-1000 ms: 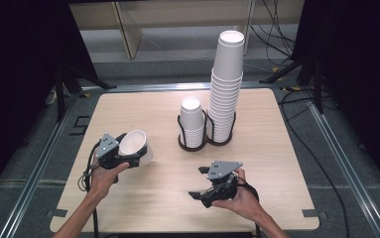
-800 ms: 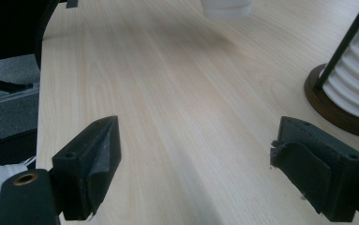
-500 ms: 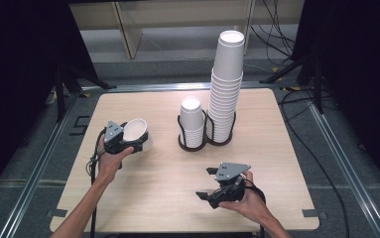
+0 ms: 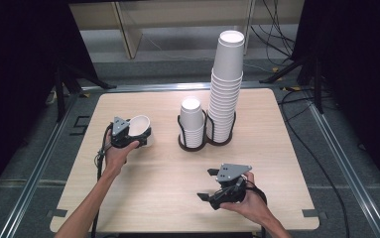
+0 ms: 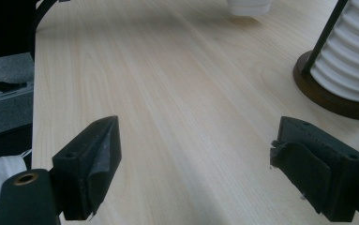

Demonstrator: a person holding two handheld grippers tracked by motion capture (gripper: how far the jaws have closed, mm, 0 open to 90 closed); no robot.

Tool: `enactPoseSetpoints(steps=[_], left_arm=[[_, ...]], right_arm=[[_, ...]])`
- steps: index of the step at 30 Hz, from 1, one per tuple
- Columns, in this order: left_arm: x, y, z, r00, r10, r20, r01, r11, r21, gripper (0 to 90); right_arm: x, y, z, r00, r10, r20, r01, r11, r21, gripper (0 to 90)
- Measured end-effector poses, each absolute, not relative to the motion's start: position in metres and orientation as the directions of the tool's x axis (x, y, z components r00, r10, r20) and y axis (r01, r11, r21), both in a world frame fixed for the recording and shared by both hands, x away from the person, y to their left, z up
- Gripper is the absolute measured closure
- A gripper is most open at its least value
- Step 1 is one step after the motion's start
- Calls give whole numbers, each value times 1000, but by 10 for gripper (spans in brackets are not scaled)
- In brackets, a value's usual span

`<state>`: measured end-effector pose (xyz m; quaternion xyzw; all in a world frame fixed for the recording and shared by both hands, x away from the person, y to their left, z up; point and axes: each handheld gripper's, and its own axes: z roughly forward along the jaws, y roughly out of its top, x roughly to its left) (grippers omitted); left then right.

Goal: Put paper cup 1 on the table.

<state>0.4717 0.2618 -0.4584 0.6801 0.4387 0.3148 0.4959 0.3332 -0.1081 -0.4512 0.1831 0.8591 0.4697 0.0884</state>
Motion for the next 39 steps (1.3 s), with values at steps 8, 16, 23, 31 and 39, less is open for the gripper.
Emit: enactPoseSetpoints(steps=[8, 16, 23, 31, 39], left_arm=[[483, 259, -465, 396, 918, -7, 289, -118, 950, 75], [487, 254, -472, 395, 919, 19, 297, -147, 944, 66], [486, 250, -477, 432, 901, 45, 304, -192, 933, 54], [484, 248, -489, 453, 890, 58, 310, -218, 925, 117], [478, 255, -491, 464, 885, 41, 317, -209, 925, 124]], right_arm=[[333, -107, -451, -918, 396, 18, 229, 494, 839, 160], [332, -106, -451, -921, 388, 22, 228, 494, 839, 162], [332, -106, -451, -924, 381, 25, 227, 496, 838, 165], [332, -106, -450, -925, 379, 24, 224, 495, 839, 165], [332, -105, -451, -929, 370, 9, 209, 504, 838, 165]])
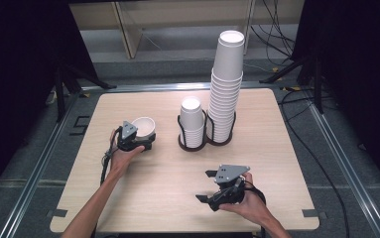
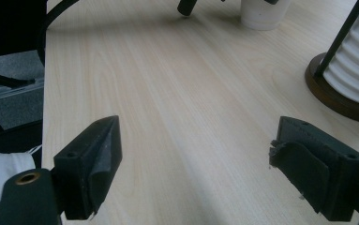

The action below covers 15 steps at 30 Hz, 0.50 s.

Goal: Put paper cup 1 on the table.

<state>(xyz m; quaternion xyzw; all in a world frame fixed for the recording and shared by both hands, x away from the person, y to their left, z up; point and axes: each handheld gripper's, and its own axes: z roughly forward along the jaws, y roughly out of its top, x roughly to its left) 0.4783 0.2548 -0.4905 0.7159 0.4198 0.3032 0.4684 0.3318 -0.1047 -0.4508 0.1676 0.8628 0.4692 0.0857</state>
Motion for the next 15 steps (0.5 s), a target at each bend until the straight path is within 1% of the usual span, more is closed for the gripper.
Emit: enactPoseSetpoints(steps=[4, 6, 11, 15], left_arm=[[476, 256, -490, 473, 879, 58, 323, -234, 917, 125], [475, 257, -489, 480, 876, 54, 321, -233, 918, 124], [473, 257, -490, 488, 871, 57, 321, -239, 917, 125], [471, 257, -492, 492, 867, 77, 315, -259, 913, 128]], right_arm=[[331, -104, -451, -928, 371, 23, 221, 500, 837, 166], [332, -104, -451, -929, 370, 11, 211, 503, 838, 166], [331, -104, -451, -930, 367, 27, 222, 502, 836, 166], [331, -104, -451, -930, 367, 27, 221, 501, 837, 168]])
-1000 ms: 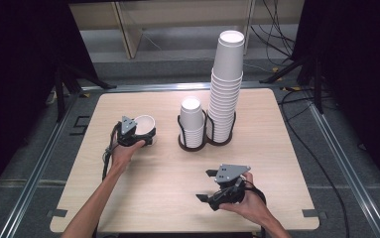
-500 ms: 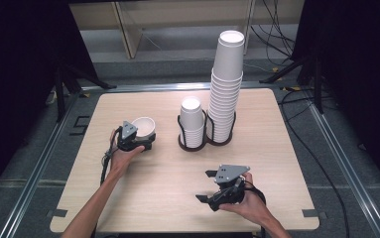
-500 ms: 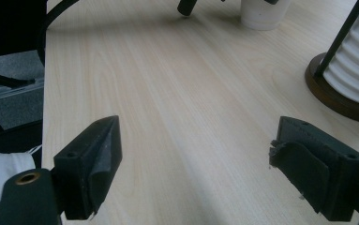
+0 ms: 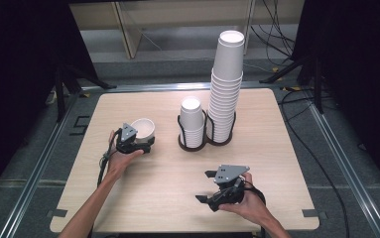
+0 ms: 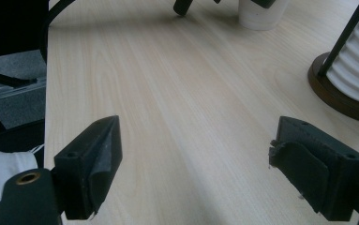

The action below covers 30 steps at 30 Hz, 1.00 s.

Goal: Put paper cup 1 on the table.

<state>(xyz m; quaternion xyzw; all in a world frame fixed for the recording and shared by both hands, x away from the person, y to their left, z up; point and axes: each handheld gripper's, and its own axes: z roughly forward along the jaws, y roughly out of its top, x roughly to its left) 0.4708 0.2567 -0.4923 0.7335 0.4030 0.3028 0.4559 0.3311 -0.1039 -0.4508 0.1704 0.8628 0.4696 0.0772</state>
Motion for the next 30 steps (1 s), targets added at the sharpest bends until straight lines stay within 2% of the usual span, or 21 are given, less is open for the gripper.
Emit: enactPoseSetpoints(steps=[13, 14, 21, 30], left_arm=[[466, 258, -496, 520, 851, 74, 332, -282, 900, 145], [466, 259, -495, 521, 850, 78, 332, -286, 899, 145], [463, 263, -491, 520, 852, 64, 360, -286, 888, 145], [461, 265, -493, 535, 837, 114, 366, -351, 862, 146]], right_arm=[[332, -103, -450, -937, 345, 46, 221, 488, 844, 172], [330, -104, -449, -929, 369, 30, 224, 495, 840, 172], [331, -105, -449, -930, 366, 24, 216, 493, 843, 173], [329, -105, -449, -926, 376, 42, 237, 491, 838, 174]])
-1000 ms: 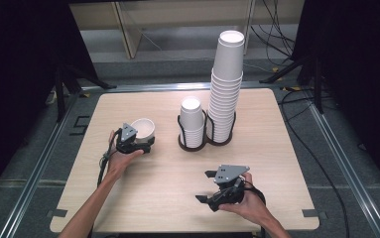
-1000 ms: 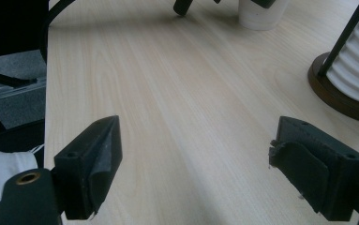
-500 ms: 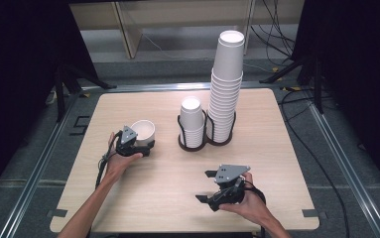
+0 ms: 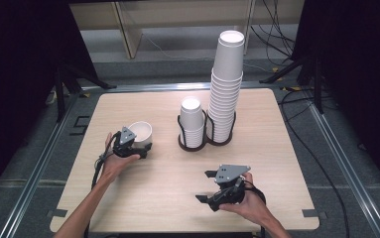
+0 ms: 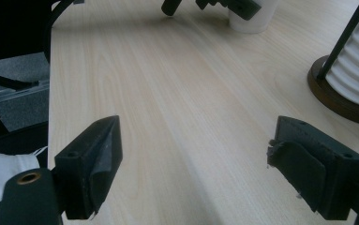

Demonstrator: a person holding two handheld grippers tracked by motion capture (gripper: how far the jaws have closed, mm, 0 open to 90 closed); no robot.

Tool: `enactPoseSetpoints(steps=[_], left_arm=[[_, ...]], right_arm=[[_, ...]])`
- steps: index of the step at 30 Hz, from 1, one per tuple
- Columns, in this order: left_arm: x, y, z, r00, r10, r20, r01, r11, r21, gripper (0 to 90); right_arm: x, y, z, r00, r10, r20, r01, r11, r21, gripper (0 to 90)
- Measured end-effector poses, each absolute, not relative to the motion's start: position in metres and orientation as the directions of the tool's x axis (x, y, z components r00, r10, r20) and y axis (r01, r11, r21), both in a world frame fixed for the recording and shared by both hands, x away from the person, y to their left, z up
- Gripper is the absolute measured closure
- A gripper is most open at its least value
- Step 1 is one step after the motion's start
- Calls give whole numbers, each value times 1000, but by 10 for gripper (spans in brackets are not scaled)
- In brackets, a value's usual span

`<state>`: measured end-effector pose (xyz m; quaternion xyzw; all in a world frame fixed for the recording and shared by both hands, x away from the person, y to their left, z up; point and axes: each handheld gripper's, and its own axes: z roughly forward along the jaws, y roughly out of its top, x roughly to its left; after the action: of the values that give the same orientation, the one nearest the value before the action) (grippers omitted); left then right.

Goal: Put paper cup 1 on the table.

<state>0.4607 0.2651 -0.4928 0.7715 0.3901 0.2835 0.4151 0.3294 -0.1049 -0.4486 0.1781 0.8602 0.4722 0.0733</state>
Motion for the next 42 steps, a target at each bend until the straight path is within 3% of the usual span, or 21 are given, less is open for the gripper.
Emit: enactPoseSetpoints(steps=[28, 42], left_arm=[[430, 291, -481, 563, 822, 85, 349, -329, 878, 148], [389, 294, -461, 563, 824, 59, 298, -269, 916, 148]], right_arm=[[331, -105, -448, -929, 367, 40, 229, 489, 842, 174], [333, -109, -446, -918, 394, 49, 245, 464, 851, 172]])
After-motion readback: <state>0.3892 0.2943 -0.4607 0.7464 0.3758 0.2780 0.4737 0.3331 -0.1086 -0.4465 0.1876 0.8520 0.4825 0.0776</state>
